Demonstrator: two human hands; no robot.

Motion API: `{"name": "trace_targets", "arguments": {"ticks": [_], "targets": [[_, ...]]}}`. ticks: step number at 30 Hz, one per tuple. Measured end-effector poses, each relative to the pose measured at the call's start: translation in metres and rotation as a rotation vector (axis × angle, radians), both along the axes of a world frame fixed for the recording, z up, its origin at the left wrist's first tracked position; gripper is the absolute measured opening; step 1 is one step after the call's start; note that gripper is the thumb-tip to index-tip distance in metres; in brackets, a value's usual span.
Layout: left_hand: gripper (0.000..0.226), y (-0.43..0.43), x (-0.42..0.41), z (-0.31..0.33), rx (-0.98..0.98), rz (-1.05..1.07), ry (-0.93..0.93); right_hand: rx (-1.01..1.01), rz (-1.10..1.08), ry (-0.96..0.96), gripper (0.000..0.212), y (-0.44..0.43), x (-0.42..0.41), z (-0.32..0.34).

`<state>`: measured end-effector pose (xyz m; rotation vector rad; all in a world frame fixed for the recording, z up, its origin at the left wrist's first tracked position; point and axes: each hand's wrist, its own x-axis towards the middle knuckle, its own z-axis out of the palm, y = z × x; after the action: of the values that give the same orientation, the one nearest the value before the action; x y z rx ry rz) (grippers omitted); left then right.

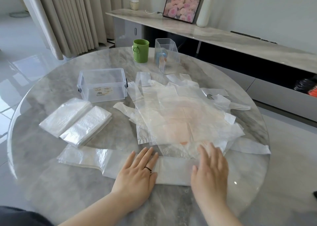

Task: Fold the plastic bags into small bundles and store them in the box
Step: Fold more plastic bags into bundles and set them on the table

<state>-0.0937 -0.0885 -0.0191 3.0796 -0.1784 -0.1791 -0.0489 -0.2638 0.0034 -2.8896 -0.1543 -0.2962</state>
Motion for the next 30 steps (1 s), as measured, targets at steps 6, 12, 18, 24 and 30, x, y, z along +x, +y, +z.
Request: {"name": "trace_targets", "arguments": {"ticks": [6,12,18,24,30], "targets": [[0.062,0.003,-0.001,-0.003,0.002,-0.051,0.014,-0.139,0.412,0.222,0.048,0.044,-0.026,-0.017],[0.074,0.0,0.001,-0.005,0.008,-0.026,0.007,-0.275,0.267,0.378,0.066,-0.002,-0.025,-0.024],[0.052,-0.001,0.002,0.001,-0.033,0.01,0.016,-0.027,-0.061,0.281,0.051,-0.03,-0.024,0.001],[0.051,0.007,0.017,0.031,-0.12,0.11,0.074,-0.023,-0.167,0.345,0.056,-0.035,-0.014,0.015],[0.035,0.021,0.031,0.044,-0.158,0.161,0.379,0.018,-0.214,0.519,0.023,-0.031,-0.012,0.024]]}}
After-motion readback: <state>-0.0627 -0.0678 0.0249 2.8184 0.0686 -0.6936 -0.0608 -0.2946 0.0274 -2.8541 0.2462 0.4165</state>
